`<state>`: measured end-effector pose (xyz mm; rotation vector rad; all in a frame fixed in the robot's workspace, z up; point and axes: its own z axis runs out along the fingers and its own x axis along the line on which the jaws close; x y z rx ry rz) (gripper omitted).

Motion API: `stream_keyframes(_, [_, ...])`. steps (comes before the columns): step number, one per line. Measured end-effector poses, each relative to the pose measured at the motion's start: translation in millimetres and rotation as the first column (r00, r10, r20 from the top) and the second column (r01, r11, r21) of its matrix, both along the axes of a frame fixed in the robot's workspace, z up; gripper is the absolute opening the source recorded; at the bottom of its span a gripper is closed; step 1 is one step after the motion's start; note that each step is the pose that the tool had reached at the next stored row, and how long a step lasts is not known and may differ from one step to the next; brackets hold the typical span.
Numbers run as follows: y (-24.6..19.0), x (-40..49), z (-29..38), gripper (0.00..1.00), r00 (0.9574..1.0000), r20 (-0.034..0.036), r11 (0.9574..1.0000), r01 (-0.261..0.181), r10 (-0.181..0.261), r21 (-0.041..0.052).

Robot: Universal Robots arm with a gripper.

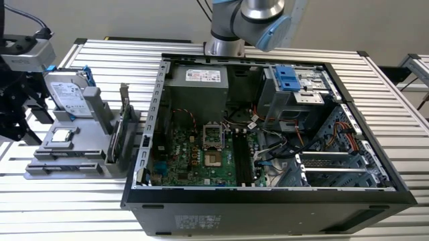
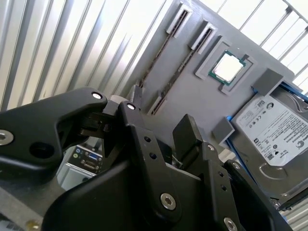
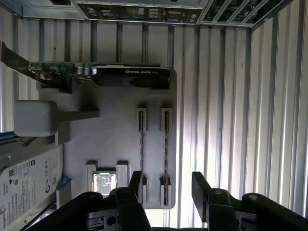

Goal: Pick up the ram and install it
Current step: 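Pick up the ram and move it above insertion slot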

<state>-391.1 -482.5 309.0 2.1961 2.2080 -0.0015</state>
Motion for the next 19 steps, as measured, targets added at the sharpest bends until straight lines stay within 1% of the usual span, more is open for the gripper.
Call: stream_keyframes(19, [0.0,0.0,-9.9,1.00,1.0000,0.0000,1.0000,-0.001,0.001,-0.0017])
